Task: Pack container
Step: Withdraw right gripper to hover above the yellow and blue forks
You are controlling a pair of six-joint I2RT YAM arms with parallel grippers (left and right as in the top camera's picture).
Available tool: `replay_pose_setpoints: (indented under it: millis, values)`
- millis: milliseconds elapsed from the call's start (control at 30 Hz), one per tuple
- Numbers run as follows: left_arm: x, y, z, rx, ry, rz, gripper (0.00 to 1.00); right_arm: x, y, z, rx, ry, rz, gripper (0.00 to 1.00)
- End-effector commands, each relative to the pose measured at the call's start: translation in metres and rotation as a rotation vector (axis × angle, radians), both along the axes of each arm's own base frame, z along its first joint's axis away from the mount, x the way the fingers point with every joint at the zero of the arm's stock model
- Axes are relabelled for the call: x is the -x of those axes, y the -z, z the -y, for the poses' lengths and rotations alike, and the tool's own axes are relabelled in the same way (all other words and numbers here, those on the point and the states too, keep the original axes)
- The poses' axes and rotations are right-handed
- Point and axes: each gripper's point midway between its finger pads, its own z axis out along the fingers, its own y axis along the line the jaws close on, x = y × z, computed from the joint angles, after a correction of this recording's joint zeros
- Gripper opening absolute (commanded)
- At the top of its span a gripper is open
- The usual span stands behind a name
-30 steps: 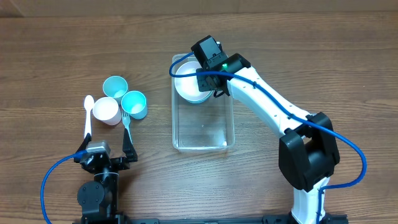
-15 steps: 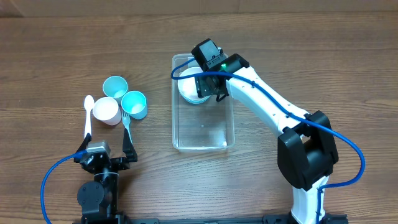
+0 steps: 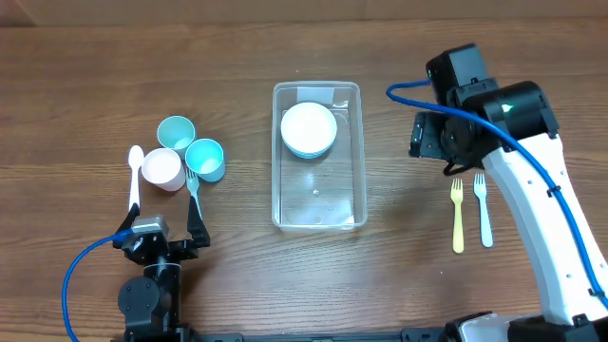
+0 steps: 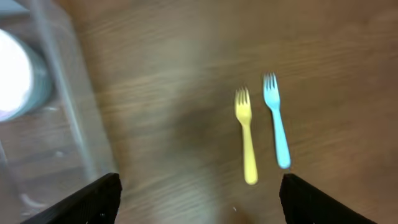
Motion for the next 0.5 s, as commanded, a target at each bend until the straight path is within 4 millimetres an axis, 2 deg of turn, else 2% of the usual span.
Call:
replay_pose_setpoints:
  millis: [0, 133, 200, 233, 300, 333, 367, 467]
  values:
    - [0.000, 0.000, -0.001, 0.017, -0.006, 0.005, 1.00, 0.020, 0.035, 0.030, -0.002, 0.098, -0.104, 0.84]
    - [0.000, 0.000, -0.001, 0.017, -0.006, 0.005, 1.00, 0.041, 0.060, 0.042, -0.161, 0.130, -0.112, 0.84]
    - [0.000, 0.000, -0.001, 0.017, -0.006, 0.005, 1.00, 0.057, 0.070, 0.055, -0.160, 0.146, -0.101, 0.83]
    - [0.000, 0.000, -0.001, 0.017, -0.006, 0.005, 1.00, 0.063, 0.079, 0.056, -0.193, 0.159, -0.104, 0.79]
    - [0.000, 0.000, -0.001, 0.017, -0.006, 0.005, 1.00, 0.065, 0.090, 0.052, -0.221, 0.120, -0.120, 0.75]
    - [0.000, 0.000, -0.001, 0.017, -0.006, 0.005, 1.00, 0.063, 0.098, 0.058, -0.190, 0.128, -0.129, 0.73]
    - [0.000, 0.000, -0.001, 0.017, -0.006, 0.005, 1.00, 0.062, 0.103, 0.068, -0.133, 0.139, -0.132, 0.67]
    - [0.000, 0.000, -0.001, 0.017, -0.006, 0.005, 1.00, 0.057, 0.116, 0.075, -0.091, 0.137, -0.128, 0.65]
